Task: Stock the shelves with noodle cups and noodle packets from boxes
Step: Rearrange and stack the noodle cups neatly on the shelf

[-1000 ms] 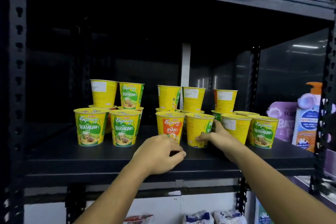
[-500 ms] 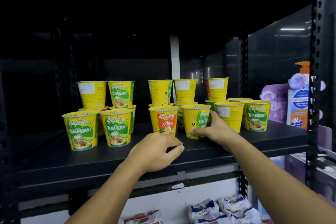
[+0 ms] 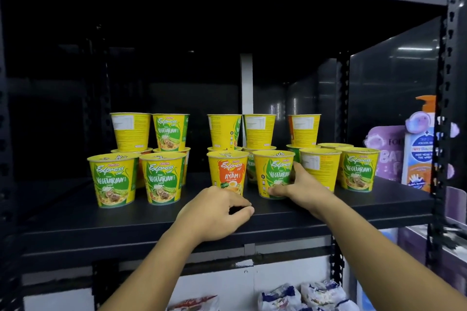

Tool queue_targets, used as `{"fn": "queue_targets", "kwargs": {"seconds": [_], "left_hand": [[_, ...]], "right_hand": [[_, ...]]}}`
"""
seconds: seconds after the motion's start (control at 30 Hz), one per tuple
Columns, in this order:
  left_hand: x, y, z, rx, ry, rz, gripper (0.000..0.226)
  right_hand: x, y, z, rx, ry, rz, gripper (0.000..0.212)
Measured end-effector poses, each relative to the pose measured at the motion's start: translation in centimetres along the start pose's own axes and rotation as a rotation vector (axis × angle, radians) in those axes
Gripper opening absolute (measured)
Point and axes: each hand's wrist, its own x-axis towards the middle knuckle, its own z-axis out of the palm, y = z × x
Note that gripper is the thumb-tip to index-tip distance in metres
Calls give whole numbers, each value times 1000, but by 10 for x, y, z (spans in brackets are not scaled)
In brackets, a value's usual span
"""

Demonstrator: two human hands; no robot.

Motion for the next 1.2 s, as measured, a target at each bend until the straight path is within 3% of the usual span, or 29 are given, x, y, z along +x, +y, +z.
{"fn": "queue_targets", "kwargs": {"seconds": [0.27, 0.57, 0.83, 0.97, 1.1, 1.17, 1.2], "left_hand": [[0, 3, -1, 4, 7, -5, 40], [-2, 5, -3, 17, 16, -6, 41], [-1, 0, 1, 23, 69, -6, 43], [-1, -4, 5, 12, 248, -61, 44], [2, -9, 1, -277, 576, -219, 24], [5, -10, -6, -382, 637, -287, 22], [7, -11, -8, -417, 614, -334, 32]], "right_hand": [[1, 3, 2, -45, 32, 8, 100], [-3, -2, 1, -63, -1, 28, 70], [-2, -2, 2, -79, 5, 21, 69], [-2, -2, 2, -81, 5, 28, 72], [-4, -3, 1, -72, 0, 23, 72], [-4, -3, 1, -68, -7, 19, 72], [-4, -3, 1, -64, -10, 19, 72]]}}
